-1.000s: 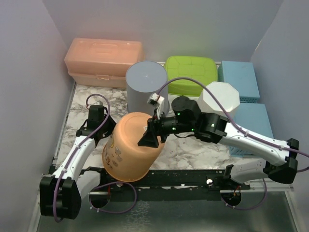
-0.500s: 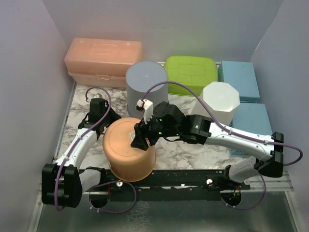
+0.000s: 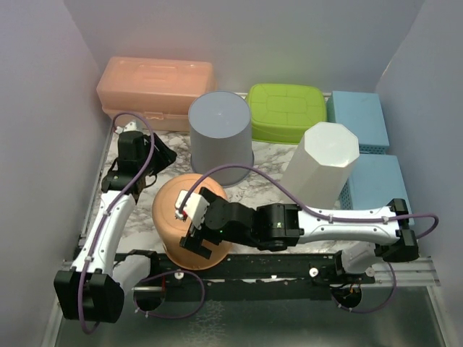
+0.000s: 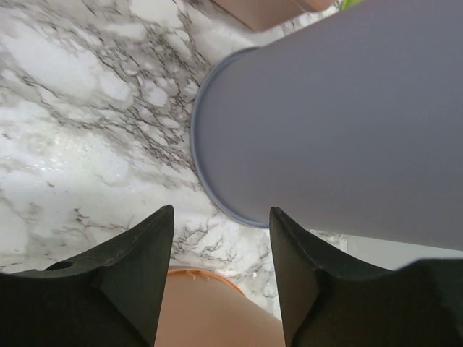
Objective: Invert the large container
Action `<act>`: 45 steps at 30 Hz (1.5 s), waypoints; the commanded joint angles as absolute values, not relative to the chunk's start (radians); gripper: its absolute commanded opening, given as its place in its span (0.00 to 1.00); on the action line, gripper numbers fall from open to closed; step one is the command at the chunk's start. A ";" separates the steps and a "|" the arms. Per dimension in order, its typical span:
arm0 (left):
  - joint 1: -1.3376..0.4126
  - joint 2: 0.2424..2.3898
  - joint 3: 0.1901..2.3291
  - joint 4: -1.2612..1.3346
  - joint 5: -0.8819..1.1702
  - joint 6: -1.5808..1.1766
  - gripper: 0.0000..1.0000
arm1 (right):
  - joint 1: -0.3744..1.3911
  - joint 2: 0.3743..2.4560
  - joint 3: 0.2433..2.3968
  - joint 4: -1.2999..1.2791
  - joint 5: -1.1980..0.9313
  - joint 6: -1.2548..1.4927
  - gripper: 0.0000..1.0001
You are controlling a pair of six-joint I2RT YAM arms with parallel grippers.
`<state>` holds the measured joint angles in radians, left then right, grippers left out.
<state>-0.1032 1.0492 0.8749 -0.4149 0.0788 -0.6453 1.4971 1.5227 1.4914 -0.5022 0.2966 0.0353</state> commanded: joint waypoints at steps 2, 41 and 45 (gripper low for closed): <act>0.001 0.981 0.946 -0.570 0.077 -0.554 0.58 | 1.536 1.590 1.508 -0.449 0.460 -0.119 1.00; 0.261 0.845 0.983 -0.724 0.332 -0.390 0.89 | 1.495 1.359 1.277 -0.872 0.749 0.375 1.00; 0.262 0.849 0.987 -0.723 0.304 -0.393 0.99 | 1.495 1.231 1.264 -0.818 0.703 0.369 1.00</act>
<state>0.2543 0.8600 0.9688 -0.7223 0.3023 -0.4030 1.4994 1.3193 1.3048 -0.7219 0.7574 0.2897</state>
